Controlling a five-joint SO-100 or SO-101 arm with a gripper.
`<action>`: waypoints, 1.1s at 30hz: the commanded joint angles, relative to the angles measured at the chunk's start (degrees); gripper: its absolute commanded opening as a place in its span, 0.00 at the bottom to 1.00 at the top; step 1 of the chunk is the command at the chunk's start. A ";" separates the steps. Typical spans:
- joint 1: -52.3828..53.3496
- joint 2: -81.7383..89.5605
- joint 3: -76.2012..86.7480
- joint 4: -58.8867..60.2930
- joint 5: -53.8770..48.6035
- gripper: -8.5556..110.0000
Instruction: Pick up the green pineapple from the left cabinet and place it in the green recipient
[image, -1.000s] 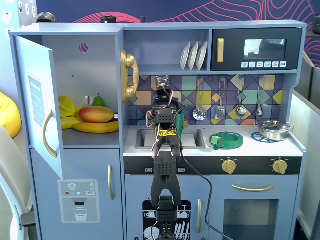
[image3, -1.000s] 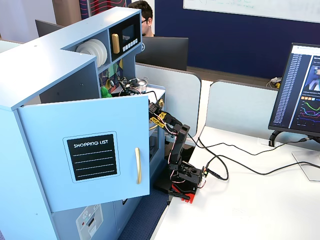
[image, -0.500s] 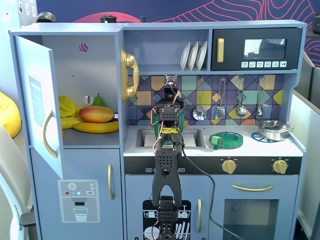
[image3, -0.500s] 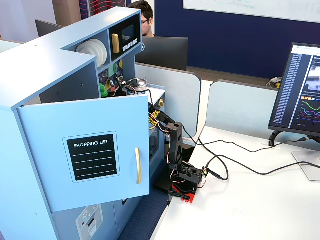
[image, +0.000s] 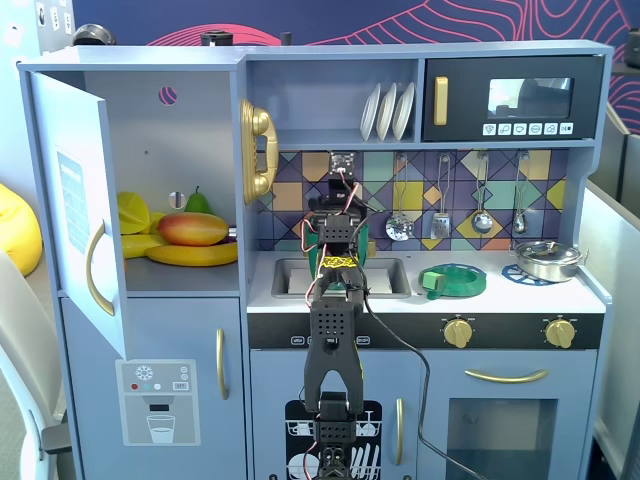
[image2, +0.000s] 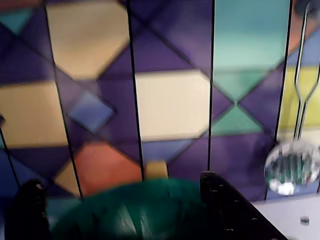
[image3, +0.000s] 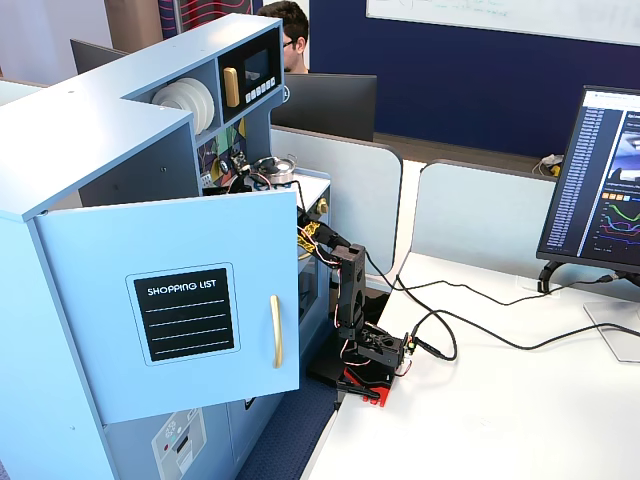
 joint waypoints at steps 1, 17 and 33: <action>-1.14 7.73 2.20 -1.23 -0.88 0.37; -0.26 60.64 59.50 12.30 -0.53 0.35; -3.16 85.69 97.21 33.49 8.26 0.31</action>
